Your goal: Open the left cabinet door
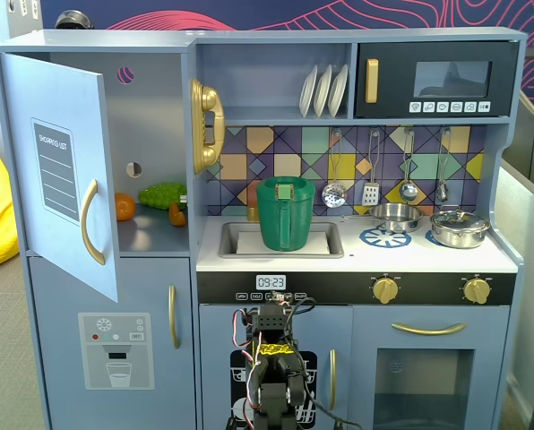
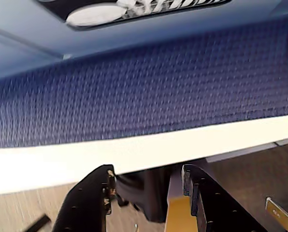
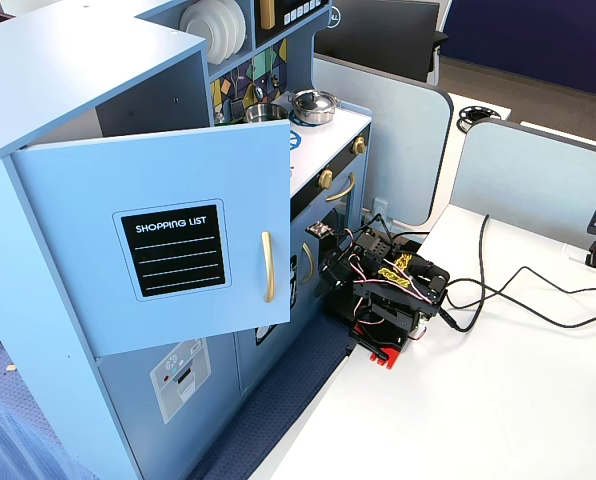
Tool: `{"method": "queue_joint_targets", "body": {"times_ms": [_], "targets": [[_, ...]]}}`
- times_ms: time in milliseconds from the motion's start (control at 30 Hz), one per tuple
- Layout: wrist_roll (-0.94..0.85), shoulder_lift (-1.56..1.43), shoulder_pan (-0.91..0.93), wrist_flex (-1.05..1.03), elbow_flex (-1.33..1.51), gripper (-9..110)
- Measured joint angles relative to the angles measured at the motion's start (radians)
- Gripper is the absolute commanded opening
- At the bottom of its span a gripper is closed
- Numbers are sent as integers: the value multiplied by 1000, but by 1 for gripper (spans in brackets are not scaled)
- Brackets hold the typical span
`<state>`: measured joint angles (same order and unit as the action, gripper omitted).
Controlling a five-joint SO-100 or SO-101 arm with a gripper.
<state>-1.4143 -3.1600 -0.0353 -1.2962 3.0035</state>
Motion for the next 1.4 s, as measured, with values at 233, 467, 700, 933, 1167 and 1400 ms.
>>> {"method": "queue_joint_targets", "body": {"times_ms": [233, 467, 700, 933, 1167, 1400], "targets": [[-46, -18, 34, -26, 0, 0], [-95, -23, 55, -43, 0, 0], [-169, -23, 67, -55, -8, 0], [-192, -23, 86, -55, -6, 0], [-167, -23, 87, -57, -6, 0], [-164, -25, 87, -57, -6, 1]]}}
